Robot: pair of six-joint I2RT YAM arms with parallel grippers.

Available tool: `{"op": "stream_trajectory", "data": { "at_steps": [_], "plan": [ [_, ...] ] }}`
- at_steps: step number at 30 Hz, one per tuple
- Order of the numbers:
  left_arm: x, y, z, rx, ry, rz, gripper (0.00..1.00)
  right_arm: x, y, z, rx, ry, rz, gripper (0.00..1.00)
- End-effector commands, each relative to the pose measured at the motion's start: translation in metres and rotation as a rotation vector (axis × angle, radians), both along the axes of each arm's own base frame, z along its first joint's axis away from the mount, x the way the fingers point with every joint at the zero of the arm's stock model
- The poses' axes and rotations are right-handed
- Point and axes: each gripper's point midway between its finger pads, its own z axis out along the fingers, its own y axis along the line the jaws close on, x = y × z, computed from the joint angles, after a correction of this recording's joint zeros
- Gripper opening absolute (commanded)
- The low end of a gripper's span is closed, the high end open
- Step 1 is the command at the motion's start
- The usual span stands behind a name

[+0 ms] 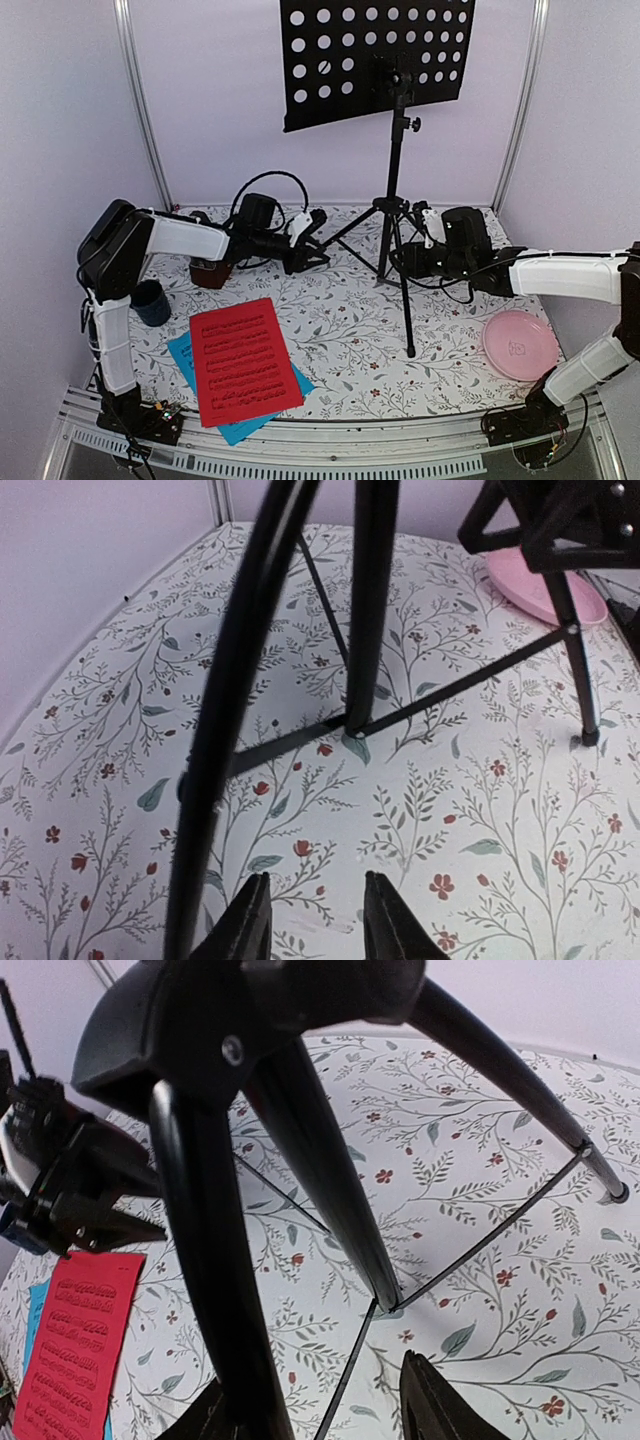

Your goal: Set up the instrument practice props

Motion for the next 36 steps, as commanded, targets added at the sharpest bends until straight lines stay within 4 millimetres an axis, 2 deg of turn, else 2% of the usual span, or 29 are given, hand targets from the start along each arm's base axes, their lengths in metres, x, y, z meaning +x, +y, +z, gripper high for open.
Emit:
{"op": "stream_trajectory", "data": {
  "at_steps": [1, 3, 5, 7, 10, 13, 19, 23, 28, 31, 36],
  "plan": [
    [-0.027, -0.010, 0.004, -0.021, 0.030, -0.051, 0.33, 0.032, -0.032, 0.002, -0.072, -0.032, -0.093, 0.51],
    [-0.030, -0.011, 0.004, -0.020, 0.028, -0.049, 0.34, 0.034, -0.032, 0.006, -0.082, -0.048, -0.077, 0.49],
    [-0.026, -0.007, 0.008, -0.033, 0.025, -0.022, 0.40, 0.033, -0.030, 0.007, -0.093, -0.057, -0.055, 0.47],
    [-0.017, -0.004, 0.013, -0.029, 0.025, -0.001, 0.49, 0.031, -0.028, 0.008, -0.091, -0.059, -0.035, 0.46],
    [0.001, 0.000, 0.018, -0.014, 0.005, 0.046, 0.57, 0.026, -0.027, 0.002, -0.087, -0.041, -0.017, 0.48],
    [0.018, -0.002, 0.016, 0.021, -0.033, 0.059, 0.61, 0.018, -0.029, -0.002, -0.072, -0.017, -0.016, 0.54],
    [0.046, -0.019, -0.007, 0.068, -0.025, 0.010, 0.69, -0.004, -0.035, -0.013, -0.009, 0.049, -0.030, 0.74],
    [0.059, -0.031, -0.012, 0.067, -0.034, -0.028, 0.70, -0.015, -0.027, -0.020, 0.014, 0.080, -0.010, 0.80],
    [0.055, -0.036, -0.026, 0.069, 0.023, -0.092, 0.62, -0.024, -0.019, -0.042, 0.016, 0.143, 0.004, 0.77],
    [0.053, -0.028, -0.027, 0.050, 0.028, -0.062, 0.47, -0.023, -0.025, -0.051, 0.003, 0.164, -0.032, 0.74],
    [0.041, -0.009, -0.018, 0.001, -0.005, 0.010, 0.19, -0.010, -0.037, -0.050, -0.023, 0.146, -0.083, 0.63]
  ]
}}
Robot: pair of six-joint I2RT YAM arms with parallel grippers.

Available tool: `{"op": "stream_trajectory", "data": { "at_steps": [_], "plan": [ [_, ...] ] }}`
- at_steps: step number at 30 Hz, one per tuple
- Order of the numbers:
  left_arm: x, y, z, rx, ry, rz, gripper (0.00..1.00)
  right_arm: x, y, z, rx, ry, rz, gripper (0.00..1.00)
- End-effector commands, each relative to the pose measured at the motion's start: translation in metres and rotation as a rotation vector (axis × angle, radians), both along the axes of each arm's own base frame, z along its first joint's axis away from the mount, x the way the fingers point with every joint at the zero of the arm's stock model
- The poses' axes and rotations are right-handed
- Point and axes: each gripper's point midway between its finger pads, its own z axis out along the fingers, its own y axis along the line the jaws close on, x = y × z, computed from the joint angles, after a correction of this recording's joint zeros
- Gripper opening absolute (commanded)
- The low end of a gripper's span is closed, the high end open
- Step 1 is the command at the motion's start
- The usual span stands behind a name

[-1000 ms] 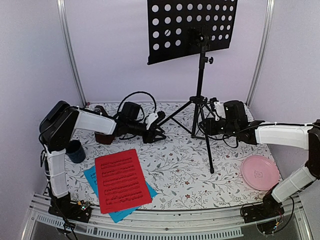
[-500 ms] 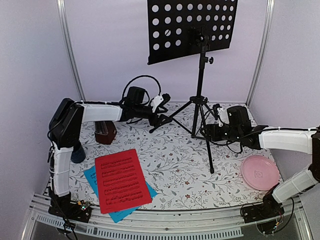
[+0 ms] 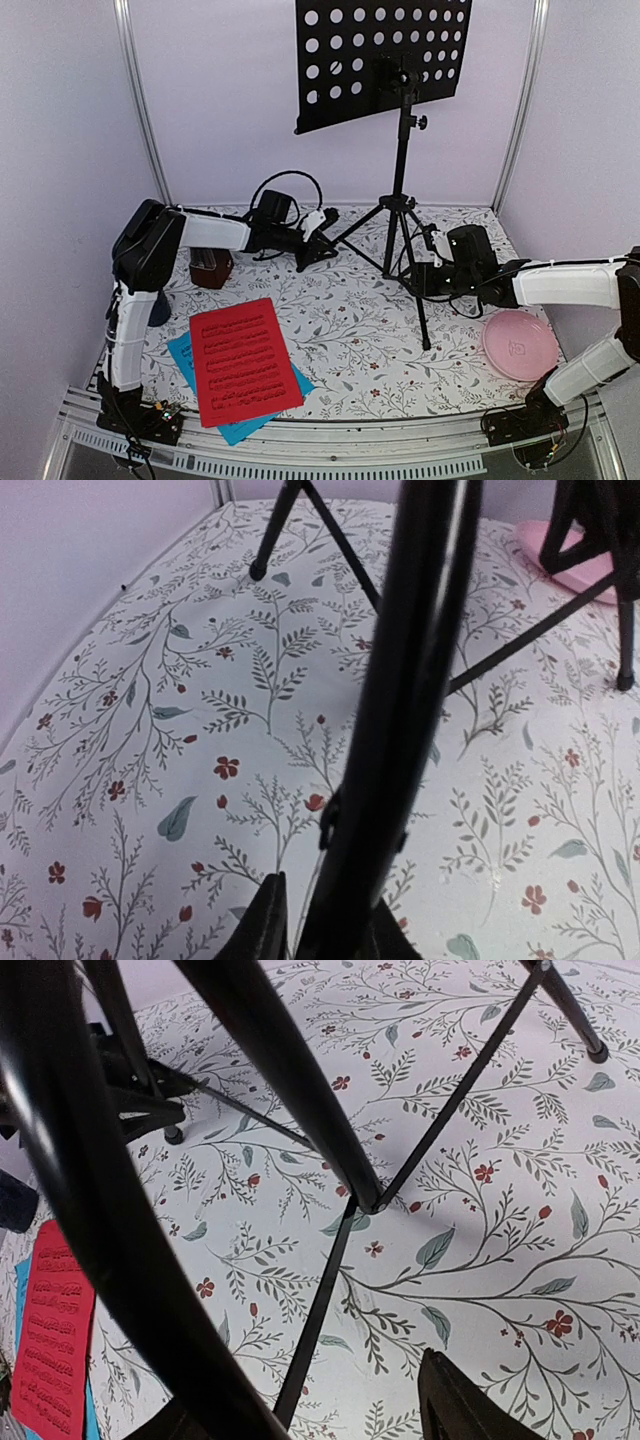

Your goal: Set up the instrument practice props

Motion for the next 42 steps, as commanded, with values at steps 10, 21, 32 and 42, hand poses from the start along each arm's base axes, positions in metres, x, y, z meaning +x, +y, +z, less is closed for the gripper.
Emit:
{"op": "stream_trajectory", "data": {
  "at_steps": [10, 21, 32, 42],
  "plan": [
    [-0.027, 0.039, 0.021, -0.077, -0.021, 0.232, 0.04, 0.060, -0.016, 0.005, -0.069, -0.063, -0.078, 0.54],
    [-0.057, 0.037, 0.034, -0.024, -0.147, 0.397, 0.00, 0.090, -0.015, -0.013, -0.107, -0.099, -0.043, 0.30],
    [-0.080, 0.017, 0.013, 0.024, -0.118, 0.605, 0.00, 0.119, -0.050, -0.021, -0.133, -0.111, -0.121, 0.36],
    [-0.109, -0.024, -0.009, 0.094, -0.108, 0.730, 0.07, 0.136, -0.065, -0.012, -0.158, -0.149, -0.137, 0.36]
  ]
}}
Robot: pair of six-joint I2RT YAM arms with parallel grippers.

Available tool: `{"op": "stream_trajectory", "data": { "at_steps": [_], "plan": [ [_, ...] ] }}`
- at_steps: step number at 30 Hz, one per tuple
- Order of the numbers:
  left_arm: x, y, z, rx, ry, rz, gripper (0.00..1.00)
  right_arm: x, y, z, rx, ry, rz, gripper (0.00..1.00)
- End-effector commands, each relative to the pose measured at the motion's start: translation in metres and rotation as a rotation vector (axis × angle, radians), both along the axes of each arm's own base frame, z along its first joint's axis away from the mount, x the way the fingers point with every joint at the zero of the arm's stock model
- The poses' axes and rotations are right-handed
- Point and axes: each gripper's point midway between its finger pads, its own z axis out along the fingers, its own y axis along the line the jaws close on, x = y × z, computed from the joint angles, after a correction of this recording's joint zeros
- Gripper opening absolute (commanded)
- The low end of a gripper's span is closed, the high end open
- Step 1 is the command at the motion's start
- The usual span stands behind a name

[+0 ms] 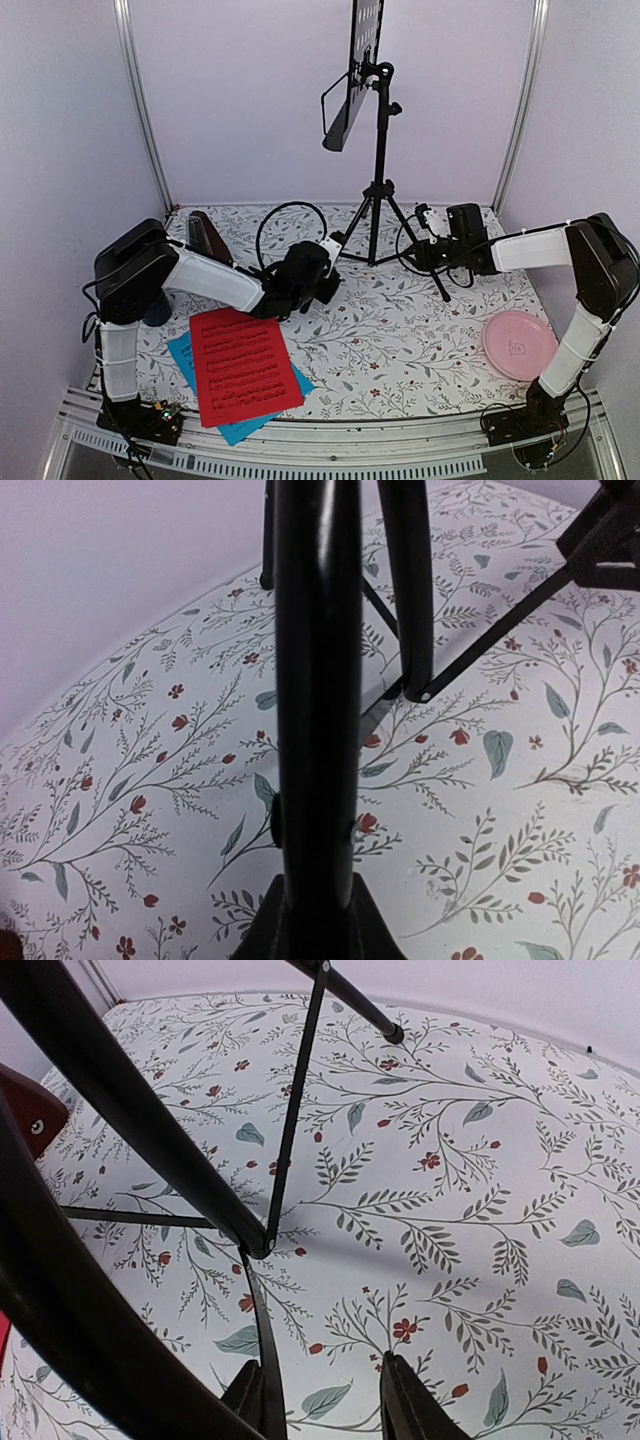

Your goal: Set up the instrument practice props

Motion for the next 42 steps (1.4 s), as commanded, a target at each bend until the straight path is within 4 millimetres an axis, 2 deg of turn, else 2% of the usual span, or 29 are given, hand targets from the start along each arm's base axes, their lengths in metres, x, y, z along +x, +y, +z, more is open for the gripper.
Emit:
{"op": "stream_trajectory", "data": {
  "at_steps": [1, 5, 7, 10, 13, 16, 18, 21, 27, 30, 33, 37, 39, 42],
  "plan": [
    [-0.040, -0.038, -0.011, 0.007, 0.043, -0.013, 0.09, 0.039, -0.044, 0.002, -0.018, -0.034, -0.229, 0.36],
    [-0.053, -0.055, -0.013, 0.018, 0.055, -0.029, 0.16, 0.039, -0.040, 0.001, -0.018, -0.039, -0.203, 0.37],
    [-0.059, -0.060, -0.014, 0.011, 0.073, -0.056, 0.23, 0.038, -0.038, 0.001, -0.017, -0.040, -0.186, 0.38],
    [-0.065, -0.061, -0.011, 0.010, 0.092, -0.098, 0.39, 0.033, -0.037, 0.004, -0.017, -0.046, -0.164, 0.45],
    [-0.068, -0.055, -0.008, 0.015, 0.101, -0.127, 0.48, 0.026, -0.037, 0.009, -0.016, -0.056, -0.149, 0.54],
    [-0.068, -0.050, -0.003, -0.006, 0.124, -0.155, 0.53, 0.019, -0.039, 0.018, -0.009, -0.071, -0.149, 0.63],
    [-0.070, -0.048, 0.003, -0.024, 0.137, -0.186, 0.58, 0.014, -0.041, 0.028, 0.000, -0.088, -0.151, 0.74],
    [-0.079, -0.047, 0.025, -0.079, 0.130, -0.274, 0.65, 0.005, -0.047, 0.041, 0.005, -0.109, -0.167, 0.91],
    [-0.095, -0.032, 0.049, -0.164, 0.158, -0.514, 0.80, -0.013, -0.054, 0.056, 0.034, -0.105, -0.164, 0.97],
    [-0.096, -0.015, 0.066, -0.209, 0.134, -0.632, 0.84, -0.024, -0.053, 0.060, 0.061, -0.092, -0.143, 0.97],
    [-0.079, 0.004, 0.080, -0.204, 0.060, -0.632, 0.83, -0.036, -0.049, 0.066, 0.106, -0.078, -0.121, 0.96],
    [-0.036, 0.034, 0.099, -0.242, -0.071, -0.620, 0.82, -0.048, -0.047, 0.066, 0.156, -0.037, -0.119, 0.92],
    [-0.008, 0.037, 0.094, -0.196, -0.097, -0.612, 0.80, -0.052, -0.047, 0.061, 0.166, -0.010, -0.123, 0.89],
    [0.029, 0.026, 0.073, -0.055, -0.080, -0.653, 0.78, -0.059, -0.043, 0.052, 0.195, 0.040, -0.113, 0.83]
  ]
}}
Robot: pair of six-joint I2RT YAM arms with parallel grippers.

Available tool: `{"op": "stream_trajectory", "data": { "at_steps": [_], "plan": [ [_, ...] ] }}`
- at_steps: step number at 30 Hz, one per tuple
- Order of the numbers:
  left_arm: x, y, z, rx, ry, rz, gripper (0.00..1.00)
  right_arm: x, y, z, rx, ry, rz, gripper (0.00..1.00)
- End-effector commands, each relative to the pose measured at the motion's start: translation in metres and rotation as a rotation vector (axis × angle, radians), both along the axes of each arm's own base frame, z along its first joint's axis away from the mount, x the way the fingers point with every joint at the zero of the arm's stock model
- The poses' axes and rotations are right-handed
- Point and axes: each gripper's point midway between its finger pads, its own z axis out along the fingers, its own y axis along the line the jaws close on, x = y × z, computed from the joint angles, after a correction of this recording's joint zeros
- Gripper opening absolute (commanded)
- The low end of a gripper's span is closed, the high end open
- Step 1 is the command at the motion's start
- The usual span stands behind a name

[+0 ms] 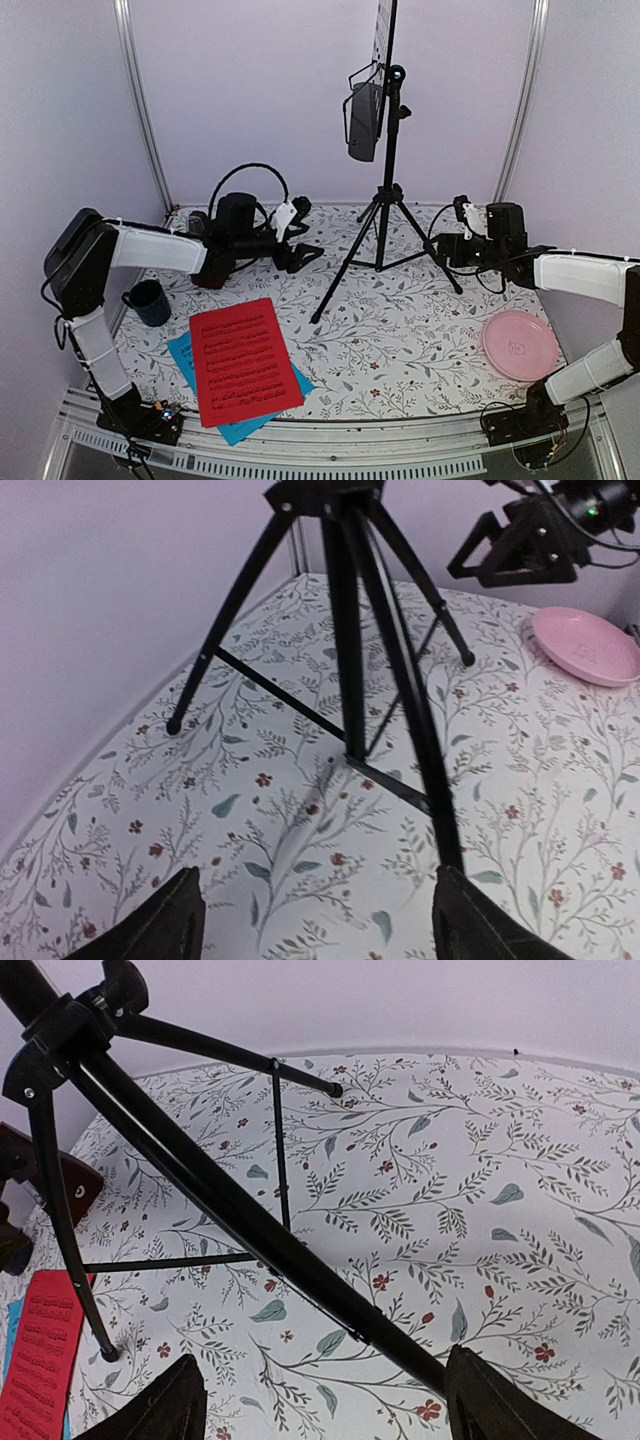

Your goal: Set up the instrument practice props

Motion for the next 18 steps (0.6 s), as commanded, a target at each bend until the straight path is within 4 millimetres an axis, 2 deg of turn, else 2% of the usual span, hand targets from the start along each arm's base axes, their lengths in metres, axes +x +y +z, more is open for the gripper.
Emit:
{"op": "stream_trajectory", "data": {
  "at_steps": [1, 3, 8, 10, 18],
  "plan": [
    [0.042, -0.019, -0.018, 0.145, -0.112, -0.133, 0.77, -0.017, 0.006, -0.014, 0.071, 0.095, 0.024, 0.81],
    [0.060, -0.029, -0.026, 0.171, -0.163, -0.177, 0.77, -0.020, 0.007, -0.016, 0.100, 0.113, 0.026, 0.80],
    [0.102, -0.045, -0.010, 0.107, -0.321, -0.216, 0.76, -0.025, 0.006, -0.019, 0.115, 0.122, 0.015, 0.78],
    [0.114, -0.054, -0.010, 0.094, -0.374, -0.231, 0.75, -0.025, 0.005, -0.019, 0.113, 0.123, 0.010, 0.76],
    [0.151, -0.095, 0.005, -0.031, -0.466, -0.252, 0.71, -0.032, -0.002, -0.027, 0.113, 0.151, -0.028, 0.57]
  ]
}}
